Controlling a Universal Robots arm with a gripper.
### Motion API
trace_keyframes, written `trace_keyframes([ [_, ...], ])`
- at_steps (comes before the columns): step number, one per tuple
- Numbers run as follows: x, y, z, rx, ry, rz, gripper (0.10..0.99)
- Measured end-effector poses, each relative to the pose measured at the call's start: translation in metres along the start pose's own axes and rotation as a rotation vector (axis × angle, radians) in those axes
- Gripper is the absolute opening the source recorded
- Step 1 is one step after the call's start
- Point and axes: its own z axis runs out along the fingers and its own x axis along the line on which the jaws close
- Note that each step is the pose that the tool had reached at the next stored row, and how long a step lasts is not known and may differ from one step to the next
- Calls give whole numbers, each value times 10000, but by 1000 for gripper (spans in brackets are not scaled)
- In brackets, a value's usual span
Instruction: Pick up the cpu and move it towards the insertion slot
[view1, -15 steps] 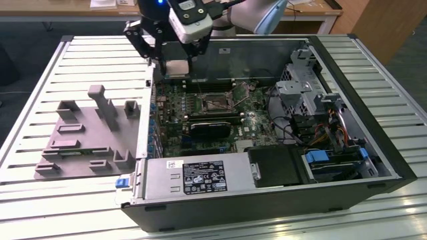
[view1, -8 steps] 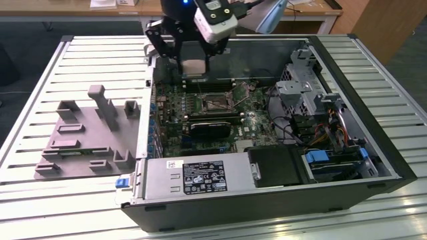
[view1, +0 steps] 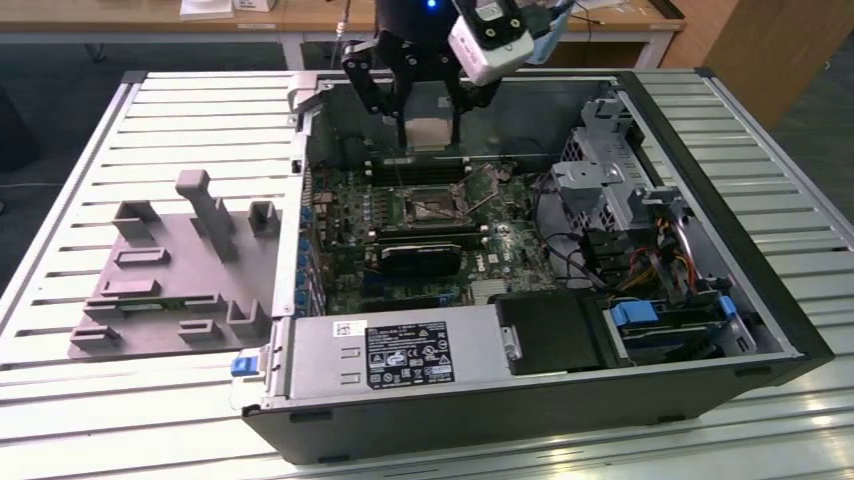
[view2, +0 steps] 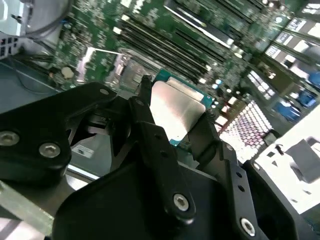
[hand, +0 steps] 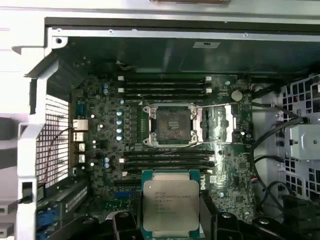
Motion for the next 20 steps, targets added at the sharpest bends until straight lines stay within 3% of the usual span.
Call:
trace_keyframes([
  [14,-349,165,70,3,66,5,541],
  [20,-413,257,82,3,66,5,541],
])
